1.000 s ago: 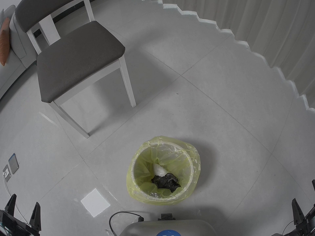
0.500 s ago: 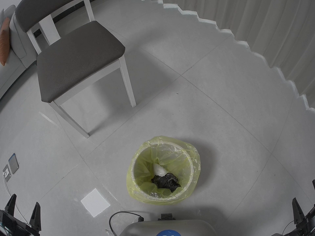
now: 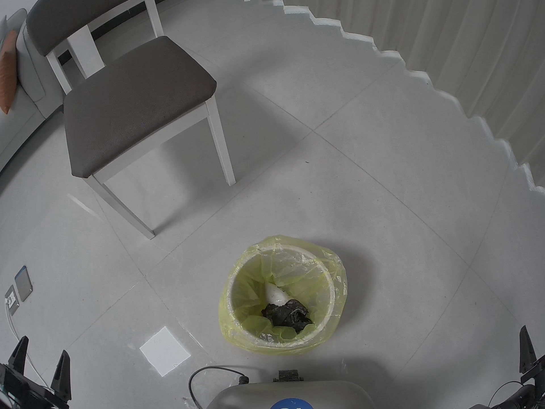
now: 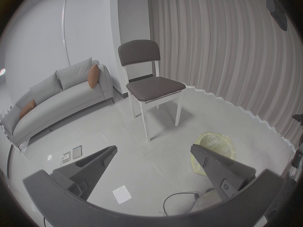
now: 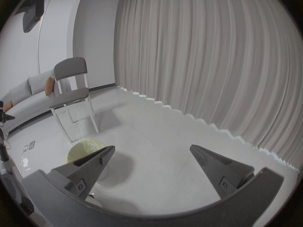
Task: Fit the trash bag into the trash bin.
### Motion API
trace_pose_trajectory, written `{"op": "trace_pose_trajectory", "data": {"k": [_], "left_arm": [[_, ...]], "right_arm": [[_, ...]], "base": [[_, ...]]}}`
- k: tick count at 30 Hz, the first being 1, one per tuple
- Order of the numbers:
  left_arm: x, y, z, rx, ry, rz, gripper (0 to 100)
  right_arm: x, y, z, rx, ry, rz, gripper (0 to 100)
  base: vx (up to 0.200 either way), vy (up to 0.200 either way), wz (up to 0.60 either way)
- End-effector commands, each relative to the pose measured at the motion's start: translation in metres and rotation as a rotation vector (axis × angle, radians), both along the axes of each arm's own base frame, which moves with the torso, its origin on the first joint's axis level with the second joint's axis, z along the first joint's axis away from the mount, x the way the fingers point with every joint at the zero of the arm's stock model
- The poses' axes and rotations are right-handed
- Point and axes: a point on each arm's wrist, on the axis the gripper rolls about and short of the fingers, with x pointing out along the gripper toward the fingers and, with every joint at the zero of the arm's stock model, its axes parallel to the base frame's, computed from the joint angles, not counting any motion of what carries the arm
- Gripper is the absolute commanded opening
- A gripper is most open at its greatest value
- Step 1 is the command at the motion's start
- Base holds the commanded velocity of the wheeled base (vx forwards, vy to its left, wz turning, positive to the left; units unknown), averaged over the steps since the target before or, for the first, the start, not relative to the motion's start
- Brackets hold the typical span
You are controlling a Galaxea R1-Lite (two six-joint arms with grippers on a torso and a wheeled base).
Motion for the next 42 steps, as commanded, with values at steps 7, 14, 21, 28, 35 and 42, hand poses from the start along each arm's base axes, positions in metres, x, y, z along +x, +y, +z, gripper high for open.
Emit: {"op": "trace_pose_trajectory", "data": {"k": [7, 14, 21, 28, 35, 42], "left_arm": [[0.001, 0.0, -0.005, -0.003, 0.019, 0.001, 100], [0.001, 0.0, -0.005, -0.003, 0.018, 0.001, 100], [0.001, 0.0, -0.005, -0.003, 0.019, 0.001, 100], [0.001, 0.0, -0.005, -0.003, 0.019, 0.001, 100], [0.001, 0.0, -0.005, -0.003, 0.019, 0.001, 100], [0.001, 0.0, -0.005, -0.003, 0.019, 0.001, 100]], "right_arm": [[0.0, 0.005, -0.004, 0.013, 0.004, 0.222, 100], [0.0, 0.003, 0.002, 0.005, -0.066, 0.133, 100], [0.0, 0.003, -0.006, 0.04, 0.011, 0.139, 100], [0.0, 0.001, -0.011, 0.039, 0.059, 0.03, 100], [0.0, 0.002, -0.011, 0.006, 0.057, 0.086, 100], [0.0, 0.002, -0.011, 0.009, 0.058, 0.086, 100]], "base": [[0.0, 0.0, 0.0], [0.0, 0.0, 0.0], [0.0, 0.0, 0.0], [0.0, 0.0, 0.0], [0.0, 0.0, 0.0], [0.0, 0.0, 0.0]]}}
